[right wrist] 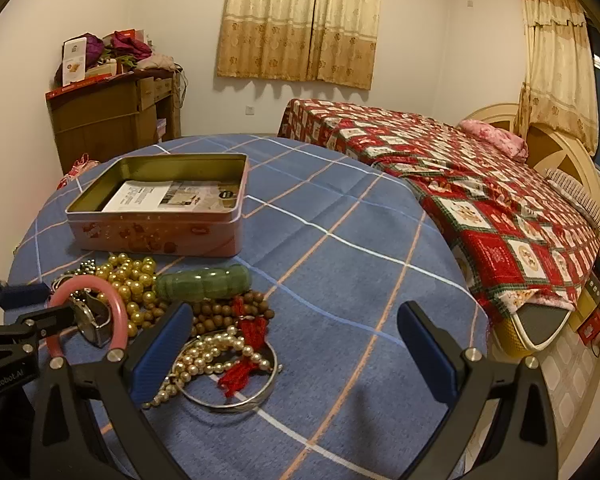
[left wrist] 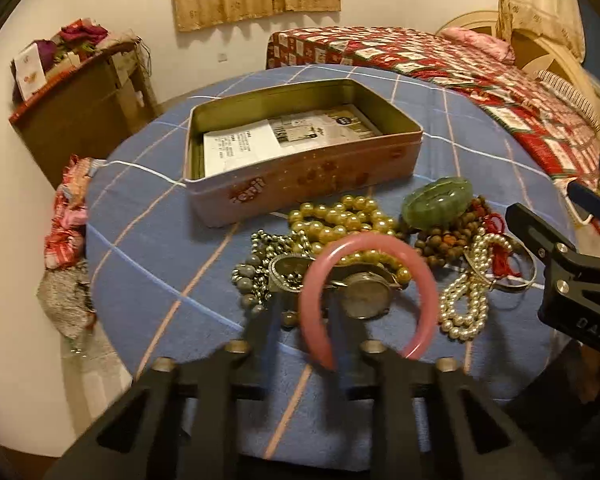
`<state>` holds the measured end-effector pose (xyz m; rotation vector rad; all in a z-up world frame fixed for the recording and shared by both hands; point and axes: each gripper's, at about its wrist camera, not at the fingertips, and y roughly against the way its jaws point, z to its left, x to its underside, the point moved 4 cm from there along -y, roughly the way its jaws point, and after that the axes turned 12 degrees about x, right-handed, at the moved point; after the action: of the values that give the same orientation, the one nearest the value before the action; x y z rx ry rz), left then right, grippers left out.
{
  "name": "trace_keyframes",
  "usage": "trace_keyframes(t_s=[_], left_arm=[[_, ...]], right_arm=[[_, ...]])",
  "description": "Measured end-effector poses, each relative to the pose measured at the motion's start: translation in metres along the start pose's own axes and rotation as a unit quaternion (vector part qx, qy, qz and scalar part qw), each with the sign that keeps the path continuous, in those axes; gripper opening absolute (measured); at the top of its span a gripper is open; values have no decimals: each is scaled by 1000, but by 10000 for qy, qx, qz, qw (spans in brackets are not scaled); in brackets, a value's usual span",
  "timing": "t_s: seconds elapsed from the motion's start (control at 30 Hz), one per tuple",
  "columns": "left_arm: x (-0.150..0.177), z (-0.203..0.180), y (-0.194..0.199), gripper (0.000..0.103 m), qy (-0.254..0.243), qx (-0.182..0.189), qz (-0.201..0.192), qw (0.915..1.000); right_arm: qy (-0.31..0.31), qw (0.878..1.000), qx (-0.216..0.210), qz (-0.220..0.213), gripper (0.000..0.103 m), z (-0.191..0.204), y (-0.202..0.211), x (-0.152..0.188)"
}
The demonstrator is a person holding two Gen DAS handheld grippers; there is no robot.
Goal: Organize jewelry
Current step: 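Grasp the pink bangle with the left gripper while the right gripper grasps the green jade bangle, then carry both bangles into the tin box and open both grippers to release them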
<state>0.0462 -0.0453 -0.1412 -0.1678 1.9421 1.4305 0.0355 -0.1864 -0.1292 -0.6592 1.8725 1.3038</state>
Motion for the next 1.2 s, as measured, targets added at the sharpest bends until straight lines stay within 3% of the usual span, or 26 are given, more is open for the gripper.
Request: trace_keyframes(t_s=[0.13, 0.37, 0.57, 0.8, 1.2], left_arm=[[-6, 0, 12, 10, 20, 224, -275, 9994], [-25, 10, 30, 10, -84, 15, -720, 9974], [-35, 37, 30, 10, 120, -55, -841, 9964], [-38, 49, 25, 10, 236, -7, -876, 9959], [-37, 54, 25, 10, 323, 66, -883, 9955]], right_arm=[[-91, 9999, 50, 17, 103, -6, -4, -3], [-93, 9995, -298, 63, 103, -4, -17, -14], [293, 9964, -790, -63, 103, 22, -19, -22], [831, 9899, -1118, 253, 102, 51, -31, -15], [1070, 9826, -1484, 325, 31, 61, -31, -14]])
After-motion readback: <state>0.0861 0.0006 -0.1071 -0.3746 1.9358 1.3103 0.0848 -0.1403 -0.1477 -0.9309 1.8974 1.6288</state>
